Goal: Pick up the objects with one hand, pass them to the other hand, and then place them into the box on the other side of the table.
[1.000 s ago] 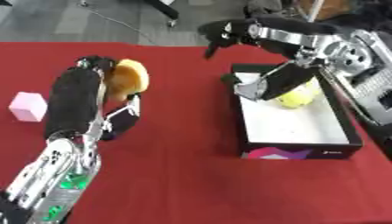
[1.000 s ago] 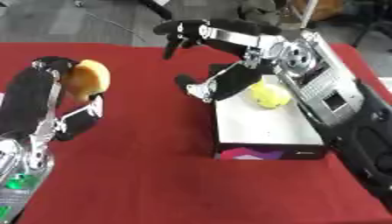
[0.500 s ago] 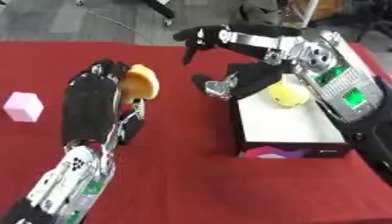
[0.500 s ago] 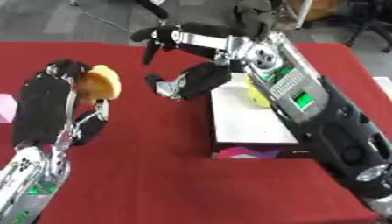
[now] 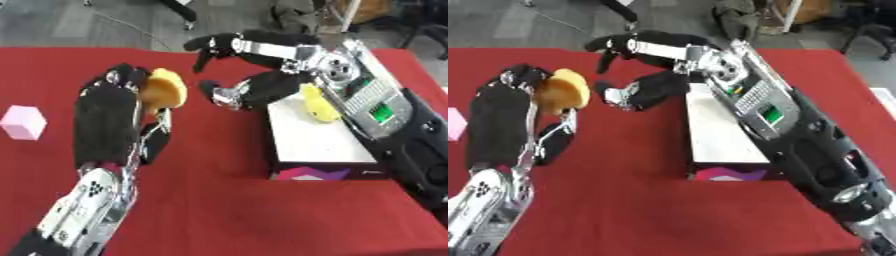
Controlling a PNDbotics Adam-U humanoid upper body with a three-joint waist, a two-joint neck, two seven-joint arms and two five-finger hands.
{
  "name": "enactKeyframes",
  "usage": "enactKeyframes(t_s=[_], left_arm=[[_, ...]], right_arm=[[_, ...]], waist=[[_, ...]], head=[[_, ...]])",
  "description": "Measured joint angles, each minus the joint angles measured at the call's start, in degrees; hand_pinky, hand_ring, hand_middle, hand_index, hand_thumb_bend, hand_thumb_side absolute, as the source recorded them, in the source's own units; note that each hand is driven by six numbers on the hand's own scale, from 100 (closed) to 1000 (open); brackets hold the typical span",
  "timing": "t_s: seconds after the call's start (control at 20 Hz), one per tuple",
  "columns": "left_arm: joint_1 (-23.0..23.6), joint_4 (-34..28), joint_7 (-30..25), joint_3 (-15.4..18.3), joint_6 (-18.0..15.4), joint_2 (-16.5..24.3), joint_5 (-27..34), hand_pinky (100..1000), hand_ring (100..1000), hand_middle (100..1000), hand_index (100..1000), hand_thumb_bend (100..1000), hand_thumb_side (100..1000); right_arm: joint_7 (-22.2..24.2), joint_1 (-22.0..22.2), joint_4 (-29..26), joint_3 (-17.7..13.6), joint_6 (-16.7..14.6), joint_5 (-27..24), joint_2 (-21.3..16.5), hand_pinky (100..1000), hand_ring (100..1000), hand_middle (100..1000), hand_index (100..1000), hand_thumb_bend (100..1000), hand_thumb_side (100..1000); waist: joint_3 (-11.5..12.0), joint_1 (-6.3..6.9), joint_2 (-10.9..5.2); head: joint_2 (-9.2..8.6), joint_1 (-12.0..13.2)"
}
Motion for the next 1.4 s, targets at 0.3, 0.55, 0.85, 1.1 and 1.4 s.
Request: enactKeyframes(t_s=[0.3,0.55,0.85,1.1,1.4], left_arm=[[-0.27,0.95,1.29,0.0,-0.34,-0.8,-3.16,580,481,451,619,100,109],[-0.31,1.59,1.14,0.0,0.03,-1.16,-5.18,577,480,451,619,100,103],[-0.31,1.81,0.68,0.0,0.5,-1.46,-5.99,574,478,448,617,100,104],[-0.33,1.37,1.51,-0.02,0.13,-1.5,-6.04,560,456,421,598,100,112],[-0.32,0.35,5.54,-0.53,-1.25,-1.5,-4.59,532,409,336,490,100,135]], right_arm=[[1.6,-0.21,-0.52,0.29,2.54,-3.12,0.34,1000,1000,804,1000,100,786],[2.41,-0.18,-1.88,0.12,3.92,-5.91,0.34,1000,1000,804,1000,100,795],[2.97,0.1,-3.14,-0.42,4.81,-7.94,0.32,1000,1000,805,1000,100,794],[2.24,0.11,-3.43,-0.43,4.19,-6.76,0.32,1000,1000,817,1000,100,693],[-1.52,0.1,-3.04,-0.4,1.09,-1.42,0.33,1000,1000,838,1000,100,567]], waist=[[0.15,-0.06,0.0],[0.16,-0.08,0.0],[0.15,-0.07,0.0],[0.29,-0.08,0.0],[0.49,-0.46,0.0]], head=[[-0.02,-0.07],[-0.03,-0.04],[-0.05,-0.01],[-0.07,-0.07],[-0.1,-0.42]])
